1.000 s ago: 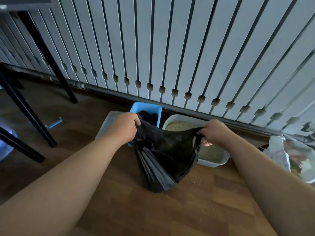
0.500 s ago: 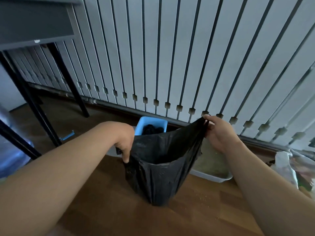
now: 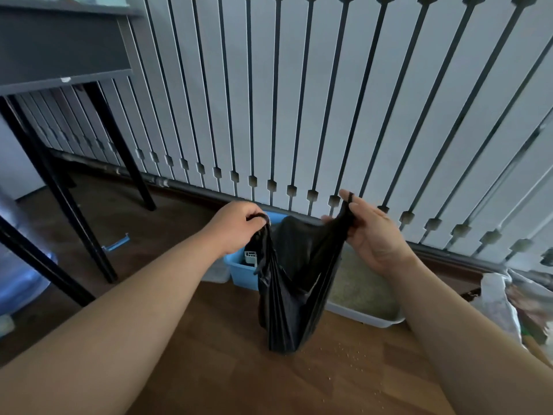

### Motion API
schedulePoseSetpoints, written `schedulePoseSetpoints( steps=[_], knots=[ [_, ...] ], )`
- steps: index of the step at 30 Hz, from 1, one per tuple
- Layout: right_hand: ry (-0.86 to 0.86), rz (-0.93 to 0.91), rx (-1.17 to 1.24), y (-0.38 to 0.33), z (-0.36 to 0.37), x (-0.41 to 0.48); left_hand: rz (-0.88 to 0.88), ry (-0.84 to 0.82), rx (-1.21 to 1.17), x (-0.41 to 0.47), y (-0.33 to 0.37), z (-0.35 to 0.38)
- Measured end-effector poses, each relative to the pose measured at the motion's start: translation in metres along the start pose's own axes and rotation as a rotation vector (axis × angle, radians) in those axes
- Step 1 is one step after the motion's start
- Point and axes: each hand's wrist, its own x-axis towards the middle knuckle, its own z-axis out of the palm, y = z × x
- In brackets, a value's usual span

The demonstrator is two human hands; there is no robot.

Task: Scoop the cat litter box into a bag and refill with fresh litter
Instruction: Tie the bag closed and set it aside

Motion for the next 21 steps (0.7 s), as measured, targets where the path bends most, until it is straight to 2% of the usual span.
schedulePoseSetpoints(
  steps=[6, 11, 14, 18, 21],
  knots=[
    [0.073, 0.164, -0.141, 0.034, -0.009, -0.006, -0.219, 0.114, -0.306, -0.006, -0.015, 0.05],
    [-0.082, 0.335, -0.44, 0.05, -0.01, -0.007, -0.366, -0.005, -0.434, -0.013, 0.0, 0.081],
    [-0.156, 0.405, -0.423, 0.053, -0.009, -0.01, -0.371, -0.076, -0.451, -0.014, 0.008, 0.091],
    [-0.089, 0.419, -0.369, 0.06, -0.015, -0.009, -0.432, 0.017, -0.506, -0.015, -0.002, 0.099],
    [-0.08, 0.446, -0.379, 0.068, -0.017, -0.011, -0.292, 0.053, -0.363, -0.016, -0.01, 0.106]
  ],
)
